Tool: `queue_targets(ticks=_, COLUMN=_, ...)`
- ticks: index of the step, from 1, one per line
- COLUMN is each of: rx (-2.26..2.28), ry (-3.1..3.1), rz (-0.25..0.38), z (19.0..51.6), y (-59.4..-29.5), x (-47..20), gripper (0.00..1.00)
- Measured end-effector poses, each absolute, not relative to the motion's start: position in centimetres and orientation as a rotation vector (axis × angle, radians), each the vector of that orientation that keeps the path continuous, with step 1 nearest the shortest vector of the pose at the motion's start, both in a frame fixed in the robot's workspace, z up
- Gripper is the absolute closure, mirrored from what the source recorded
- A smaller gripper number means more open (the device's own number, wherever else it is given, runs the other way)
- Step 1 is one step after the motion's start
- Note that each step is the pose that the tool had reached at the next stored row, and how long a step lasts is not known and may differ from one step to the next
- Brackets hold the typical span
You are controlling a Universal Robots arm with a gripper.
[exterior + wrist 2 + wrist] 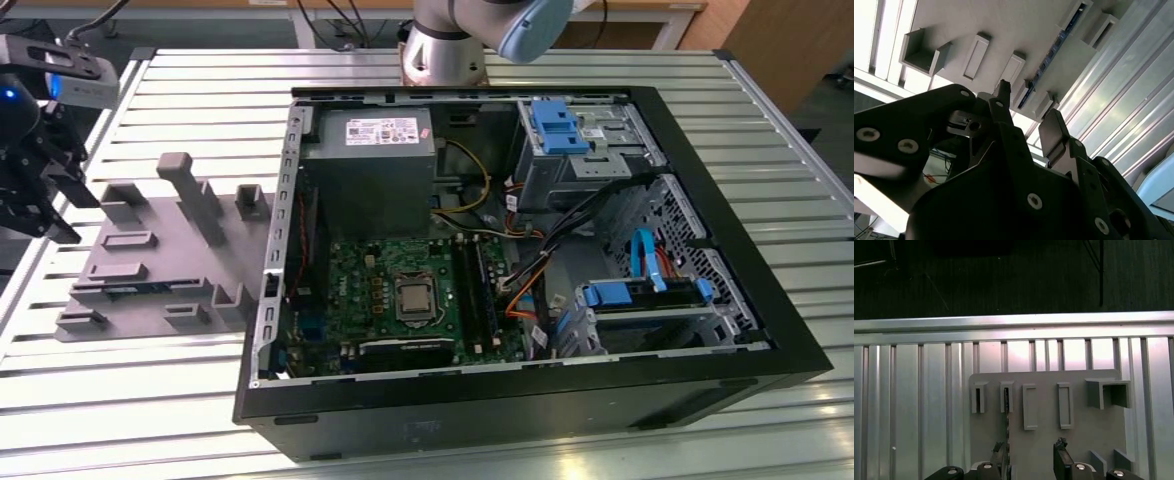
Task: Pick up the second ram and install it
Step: 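Pick up the second ram and move it above second insertion slot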
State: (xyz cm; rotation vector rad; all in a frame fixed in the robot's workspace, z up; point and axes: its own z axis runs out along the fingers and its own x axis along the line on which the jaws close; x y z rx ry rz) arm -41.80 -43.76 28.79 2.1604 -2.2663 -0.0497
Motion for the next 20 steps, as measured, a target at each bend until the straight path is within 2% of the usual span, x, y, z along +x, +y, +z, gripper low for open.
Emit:
queue_targets(ticks=8, rx=2.162, ry=-2.267, rz=-0.048, z=27.5, y=-43.8, x=-41.8, gripper=0.49)
queue_targets(ticks=20, rx=2.162, ry=-2.268, rz=-0.047, z=27.3, y=-43.8, x=-41.8, gripper=0.49)
